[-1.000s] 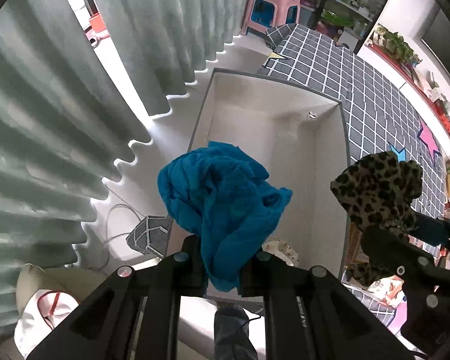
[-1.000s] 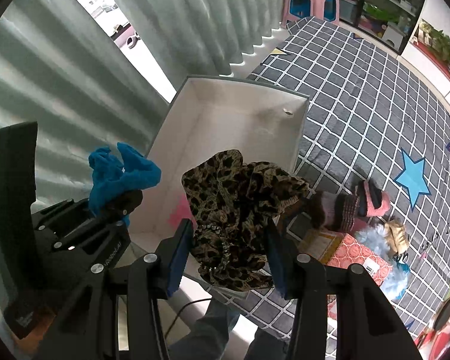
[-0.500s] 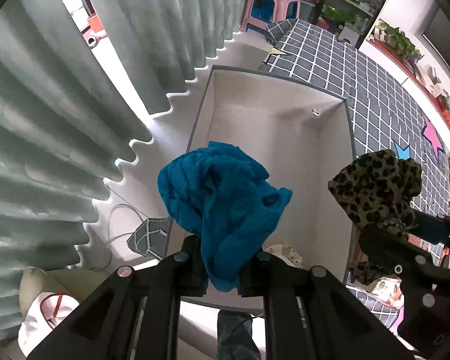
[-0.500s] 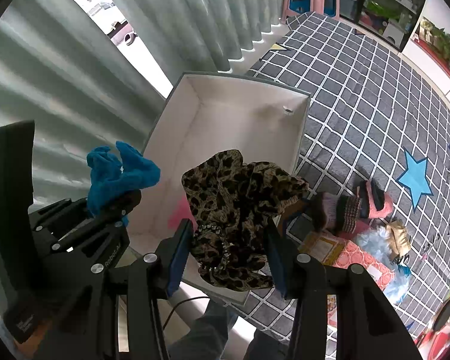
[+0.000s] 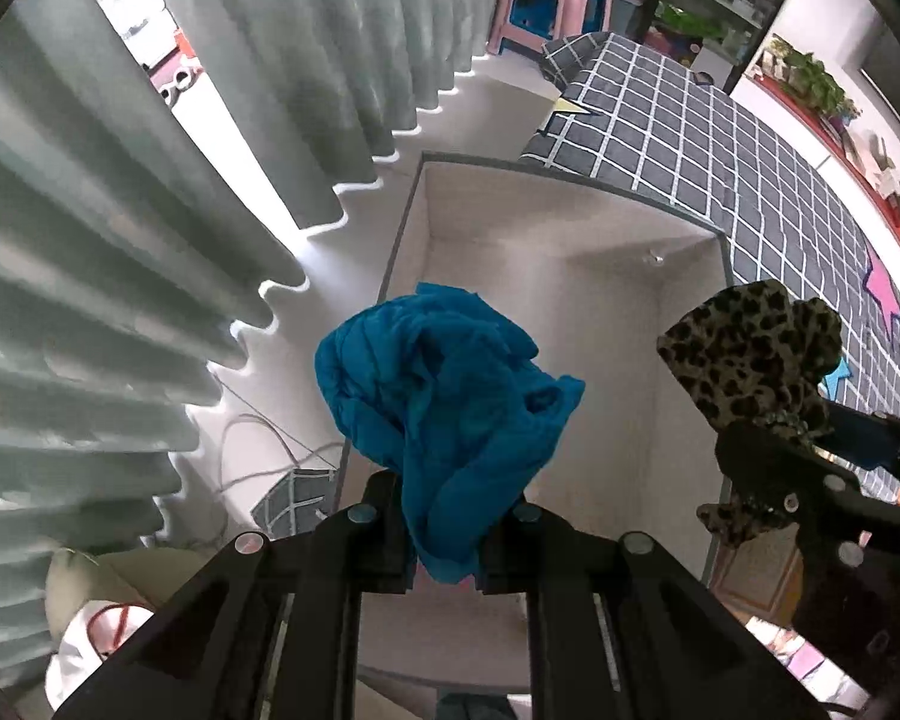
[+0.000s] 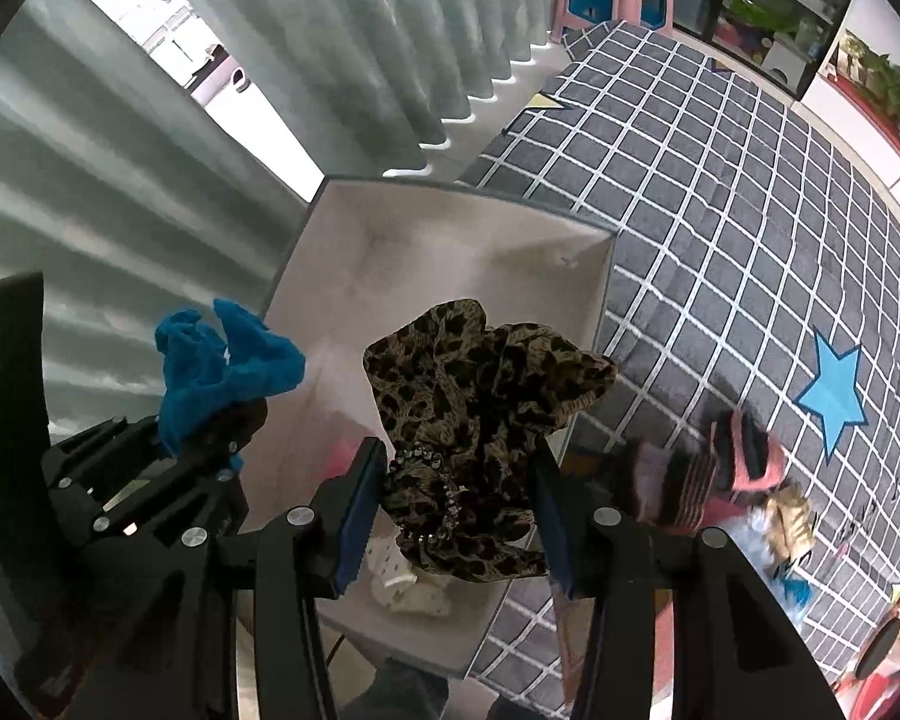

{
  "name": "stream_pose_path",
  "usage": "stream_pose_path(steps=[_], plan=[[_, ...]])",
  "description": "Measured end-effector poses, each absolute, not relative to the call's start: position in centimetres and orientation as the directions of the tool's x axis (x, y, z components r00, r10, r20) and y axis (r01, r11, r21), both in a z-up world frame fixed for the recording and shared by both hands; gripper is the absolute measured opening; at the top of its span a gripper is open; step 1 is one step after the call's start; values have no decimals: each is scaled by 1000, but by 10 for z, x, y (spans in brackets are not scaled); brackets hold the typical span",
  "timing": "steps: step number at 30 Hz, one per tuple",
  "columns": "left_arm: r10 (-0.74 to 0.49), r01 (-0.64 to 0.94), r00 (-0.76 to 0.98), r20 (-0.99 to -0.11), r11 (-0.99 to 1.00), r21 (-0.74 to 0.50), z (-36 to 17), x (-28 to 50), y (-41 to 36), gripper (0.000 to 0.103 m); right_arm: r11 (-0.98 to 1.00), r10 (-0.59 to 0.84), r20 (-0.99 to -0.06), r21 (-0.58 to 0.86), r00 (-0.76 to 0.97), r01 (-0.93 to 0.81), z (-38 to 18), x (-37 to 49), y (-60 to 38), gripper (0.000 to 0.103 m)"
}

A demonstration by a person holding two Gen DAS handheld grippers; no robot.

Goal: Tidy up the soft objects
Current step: 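Carry the blue cloth with the left tool while the right tool carries the leopard scrunchie over the box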

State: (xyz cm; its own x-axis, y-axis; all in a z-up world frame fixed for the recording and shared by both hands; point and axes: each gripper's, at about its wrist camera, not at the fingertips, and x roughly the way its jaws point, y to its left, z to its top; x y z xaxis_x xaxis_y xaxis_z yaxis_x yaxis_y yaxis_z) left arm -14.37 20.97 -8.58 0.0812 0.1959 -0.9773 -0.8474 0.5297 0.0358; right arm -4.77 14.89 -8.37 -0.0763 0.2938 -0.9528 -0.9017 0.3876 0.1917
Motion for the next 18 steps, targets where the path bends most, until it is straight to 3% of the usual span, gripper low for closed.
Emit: stream_pose_path(steps=[18], plan=[[143,-847,29,-989,530,52,-112,-123,225,14,425,246,-962,218,-120,-878,-110,-26,178,49]])
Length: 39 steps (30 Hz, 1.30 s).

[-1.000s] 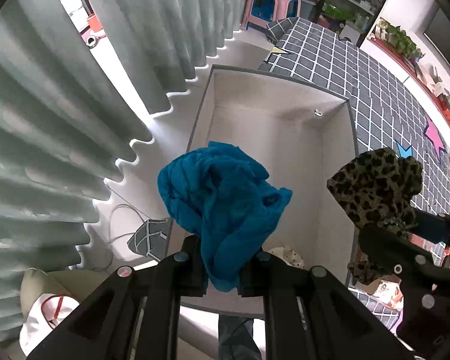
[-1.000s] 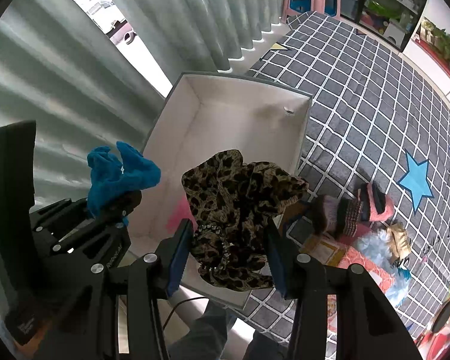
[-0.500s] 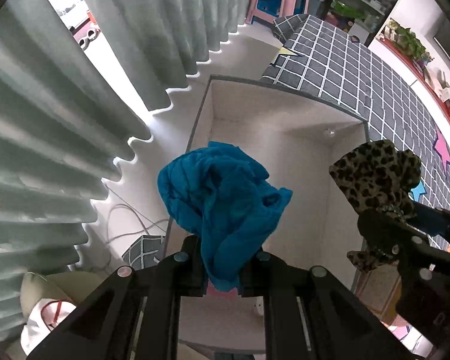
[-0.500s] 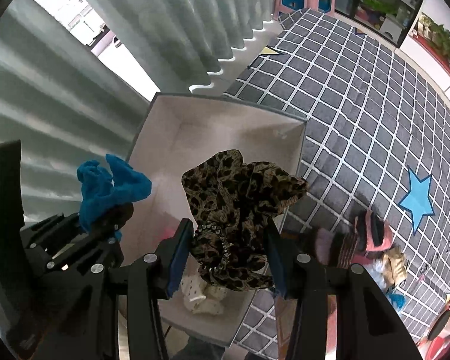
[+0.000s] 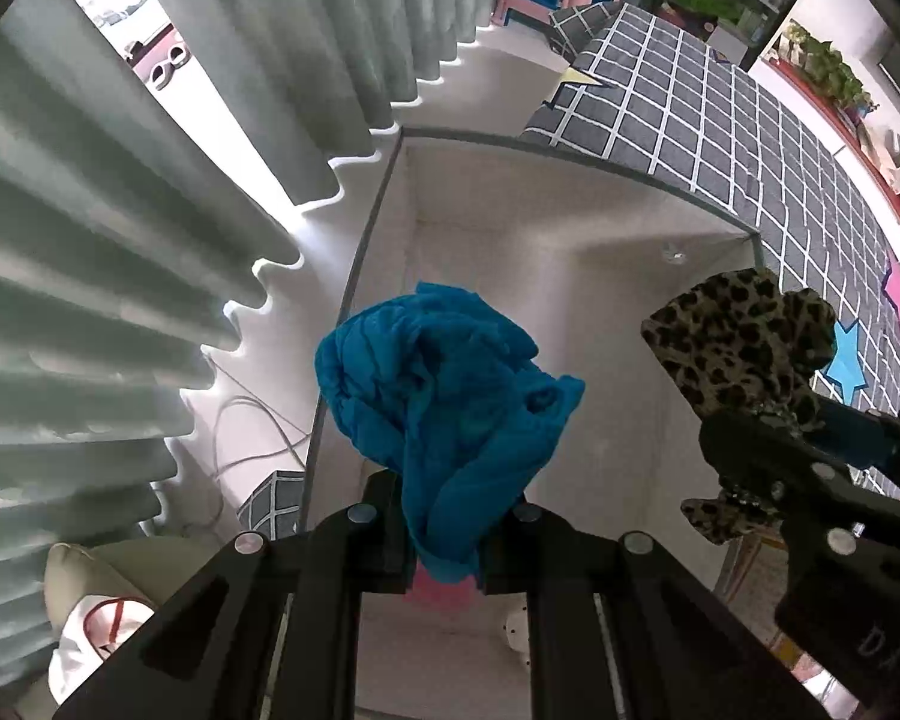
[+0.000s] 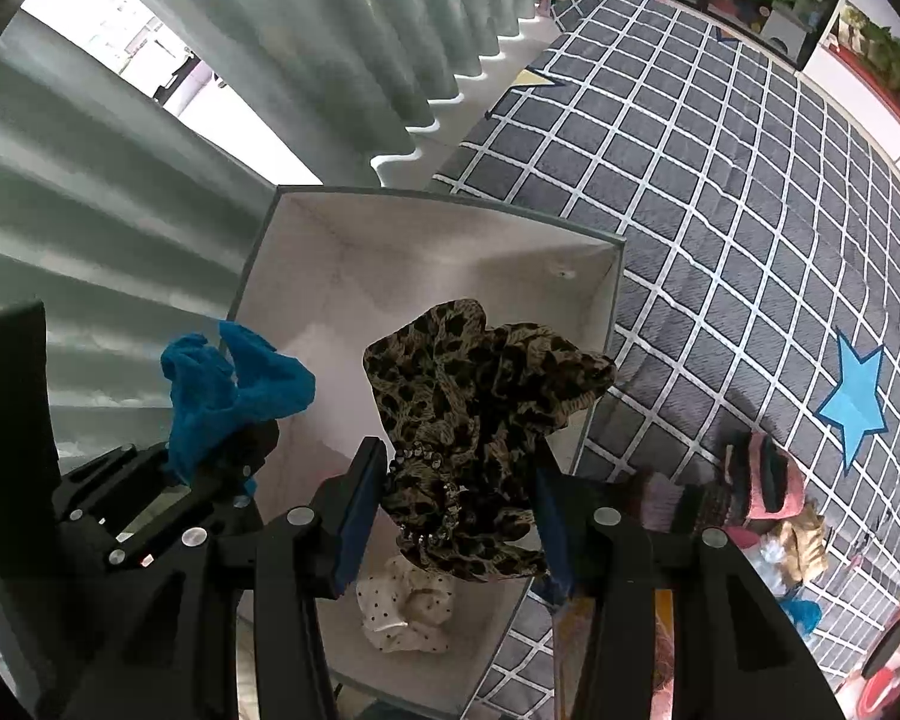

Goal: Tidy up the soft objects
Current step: 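Carry the blue cloth with the left tool while the right tool carries the leopard scrunchie over the box, then open both tools to drop the blue cloth and leopard scrunchie into the box, then move both tools from the box to the pile of soft items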

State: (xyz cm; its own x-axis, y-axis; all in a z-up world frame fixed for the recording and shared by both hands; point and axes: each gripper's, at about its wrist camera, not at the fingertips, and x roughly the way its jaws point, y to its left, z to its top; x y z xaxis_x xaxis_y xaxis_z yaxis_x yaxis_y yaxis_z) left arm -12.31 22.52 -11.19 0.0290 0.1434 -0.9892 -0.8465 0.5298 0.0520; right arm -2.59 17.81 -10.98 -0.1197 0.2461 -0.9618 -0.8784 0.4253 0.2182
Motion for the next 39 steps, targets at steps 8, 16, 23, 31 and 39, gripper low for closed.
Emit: stream_pose_path(steps=[8,16,23,31,39], plan=[[134,-853,25,-991,519,49,-114,-126,225,16,435,243,-962,221,-122,-873,-112,-24,180,49],[140,-855,22,-990,517,54,-114,-127,225,16,436,249,-960,228,-127,-871,-111,-27,181,49],[161,-858,40,-986,512,49,-106,-131,220,80,425,265,-955,239,-133,-873,-106,-30,178,66],[158,-861,89,-983,508,3,-104,-136,215,90,419,286,-956,181,-60,-890,-89,-32,172,101],[177,-861,134,-975,508,-26,-98,-134,214,103,440,289,-957,163,-33,-883,-78,-28,162,102]])
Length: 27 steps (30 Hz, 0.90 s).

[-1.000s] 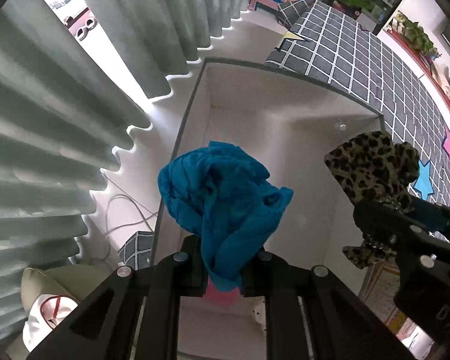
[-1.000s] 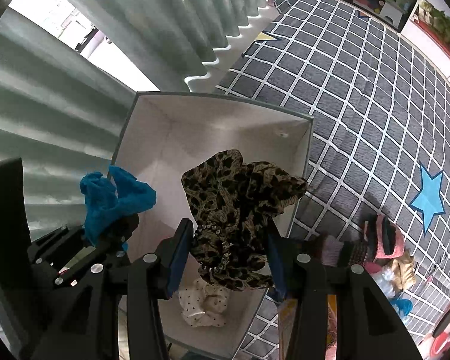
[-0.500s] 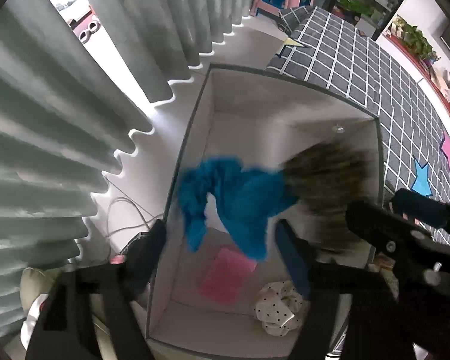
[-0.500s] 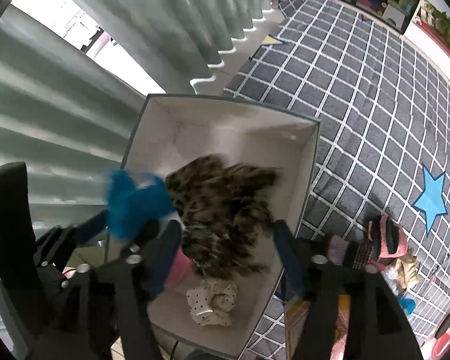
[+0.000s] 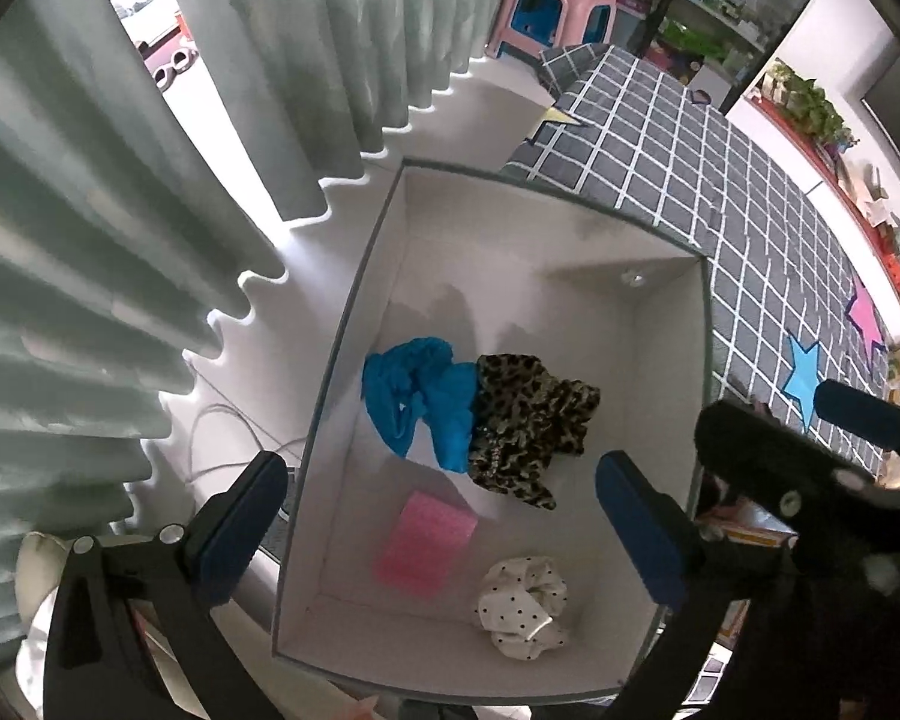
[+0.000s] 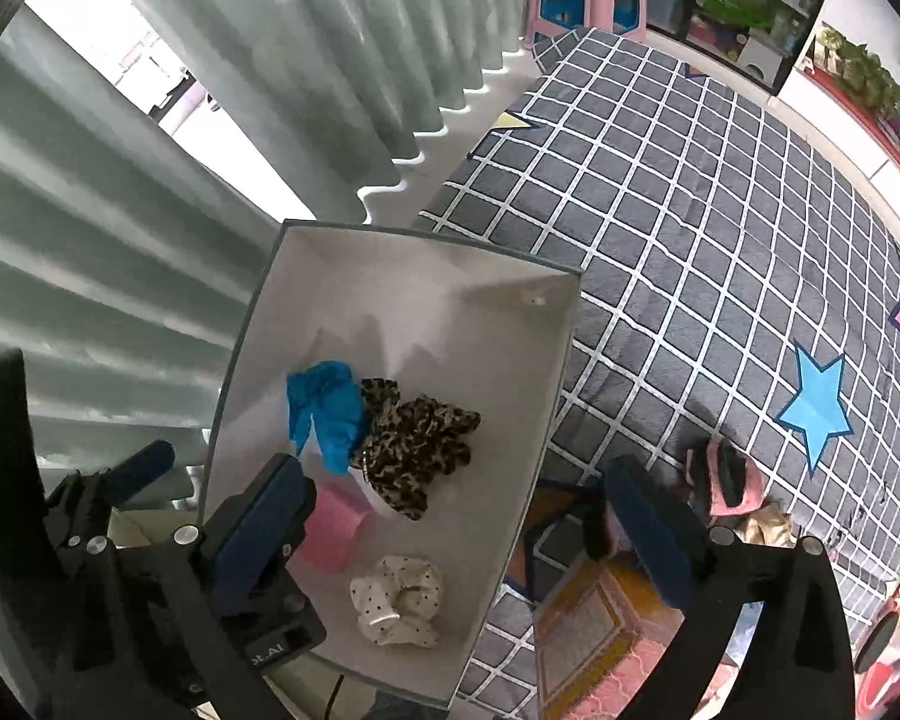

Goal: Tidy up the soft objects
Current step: 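Move both tools from the box to the pile of soft items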

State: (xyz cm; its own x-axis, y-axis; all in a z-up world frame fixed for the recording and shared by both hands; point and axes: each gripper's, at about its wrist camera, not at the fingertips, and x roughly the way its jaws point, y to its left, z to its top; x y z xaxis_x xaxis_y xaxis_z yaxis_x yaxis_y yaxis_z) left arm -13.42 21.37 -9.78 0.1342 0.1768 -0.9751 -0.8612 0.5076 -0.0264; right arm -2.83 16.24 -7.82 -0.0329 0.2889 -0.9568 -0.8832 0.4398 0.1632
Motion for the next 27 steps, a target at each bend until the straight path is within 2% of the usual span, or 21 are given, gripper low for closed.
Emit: stream_pose_path(steps=[16,27], plan=[[187,-840,139,-973,542,-16,-73,-131,188,103,437,316,-949,130,16,-890,-57,-33,139,102],[170,-764,173,-970,644,-24,-58,-83,160,103,521,349,-936,156,43,-839,-42,7,91,102]])
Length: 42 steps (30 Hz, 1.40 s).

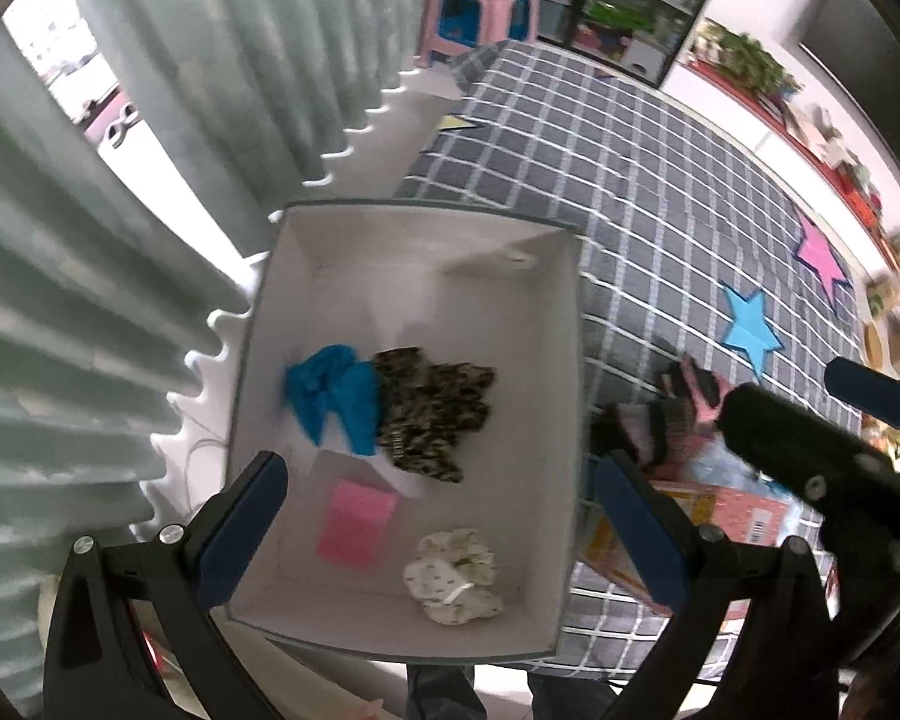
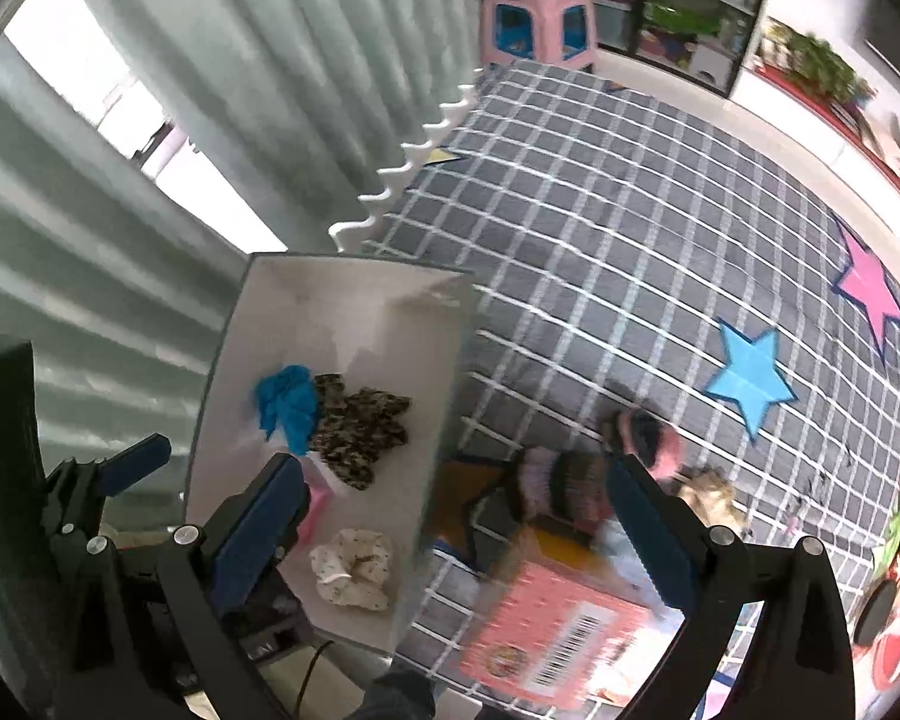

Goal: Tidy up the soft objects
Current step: 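Move both tools from the box to the pile of soft items, then grasp the pink-black knit hat with the left tool while the right tool grasps the beige sock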

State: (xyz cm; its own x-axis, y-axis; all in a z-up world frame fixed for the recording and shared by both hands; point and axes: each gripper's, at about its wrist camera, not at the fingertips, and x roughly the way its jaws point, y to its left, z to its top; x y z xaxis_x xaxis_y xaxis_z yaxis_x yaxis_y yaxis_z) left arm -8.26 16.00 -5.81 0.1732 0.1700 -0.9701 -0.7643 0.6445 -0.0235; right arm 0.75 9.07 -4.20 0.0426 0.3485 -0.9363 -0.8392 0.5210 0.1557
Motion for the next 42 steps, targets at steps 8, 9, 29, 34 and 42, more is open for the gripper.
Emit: stream_pose_path(steps=[8,9,29,34,42], plan=[[89,-669,195,-977,740,-66,-57,-25,133,103,673,330,-939,165,93,-721,-44,79,10,102],[73,-650,192,-979,757,-71,-59,-15,129,103,695,320,-942,161,100,-701,-48,88,-3,102],[-90,-390,-160,-983,921,-21,-168,157,70,103,881,224,-973,227,-57,-415,-162,169,-129,102],[-98,-376,-252,-963,927,4,-205,175,67,103,906,235,-963,265,-130,-329,-190,174,-153,102],[-97,-362,-325,-941,932,29,-238,193,59,101,905,282,-944,321,-171,-280,-202,182,-161,102]])
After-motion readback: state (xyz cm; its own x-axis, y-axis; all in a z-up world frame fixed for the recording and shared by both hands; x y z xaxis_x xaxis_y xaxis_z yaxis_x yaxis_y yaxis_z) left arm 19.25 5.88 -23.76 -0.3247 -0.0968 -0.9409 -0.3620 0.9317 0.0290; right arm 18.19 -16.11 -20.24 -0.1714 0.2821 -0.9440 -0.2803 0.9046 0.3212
